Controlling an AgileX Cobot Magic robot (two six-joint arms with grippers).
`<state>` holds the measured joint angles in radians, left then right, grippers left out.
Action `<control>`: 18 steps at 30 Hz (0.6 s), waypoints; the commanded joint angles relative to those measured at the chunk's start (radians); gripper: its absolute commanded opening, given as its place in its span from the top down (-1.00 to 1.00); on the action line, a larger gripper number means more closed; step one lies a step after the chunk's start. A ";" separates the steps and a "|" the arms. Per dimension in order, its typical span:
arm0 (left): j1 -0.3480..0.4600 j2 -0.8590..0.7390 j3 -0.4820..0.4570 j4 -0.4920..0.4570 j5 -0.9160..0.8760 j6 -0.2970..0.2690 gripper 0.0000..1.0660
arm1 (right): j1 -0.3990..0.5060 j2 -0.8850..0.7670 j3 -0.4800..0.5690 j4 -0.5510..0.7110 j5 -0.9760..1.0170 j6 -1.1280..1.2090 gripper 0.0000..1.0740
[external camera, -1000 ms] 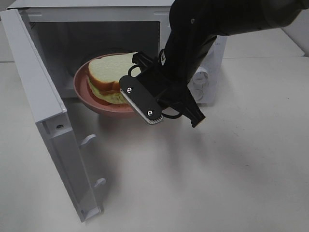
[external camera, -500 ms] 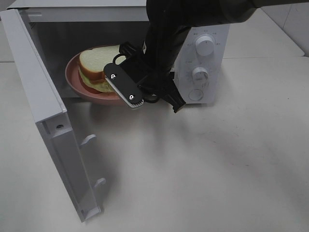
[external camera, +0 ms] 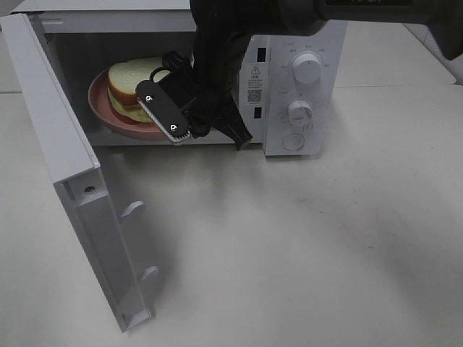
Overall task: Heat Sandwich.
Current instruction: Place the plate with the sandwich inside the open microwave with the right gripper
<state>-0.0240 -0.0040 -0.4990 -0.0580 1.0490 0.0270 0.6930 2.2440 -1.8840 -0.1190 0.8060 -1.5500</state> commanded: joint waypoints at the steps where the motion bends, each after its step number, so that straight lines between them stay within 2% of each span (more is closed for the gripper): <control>1: 0.002 -0.025 0.003 -0.002 -0.014 0.001 -0.95 | -0.001 0.032 -0.066 -0.008 0.010 0.016 0.95; 9: 0.002 -0.025 0.003 -0.002 -0.014 0.001 -0.95 | -0.001 0.115 -0.200 -0.030 0.059 0.040 0.96; 10: 0.002 -0.025 0.003 -0.002 -0.014 0.001 -0.95 | -0.001 0.140 -0.246 -0.036 0.073 0.050 0.96; 14: 0.002 -0.025 0.003 -0.002 -0.014 0.001 -0.95 | -0.001 0.184 -0.322 -0.037 0.094 0.064 0.96; 18: 0.002 -0.025 0.003 -0.002 -0.014 0.001 -0.95 | -0.012 0.210 -0.365 -0.052 0.086 0.073 0.96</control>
<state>-0.0240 -0.0040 -0.4990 -0.0580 1.0490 0.0270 0.6880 2.4530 -2.2240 -0.1570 0.9140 -1.4900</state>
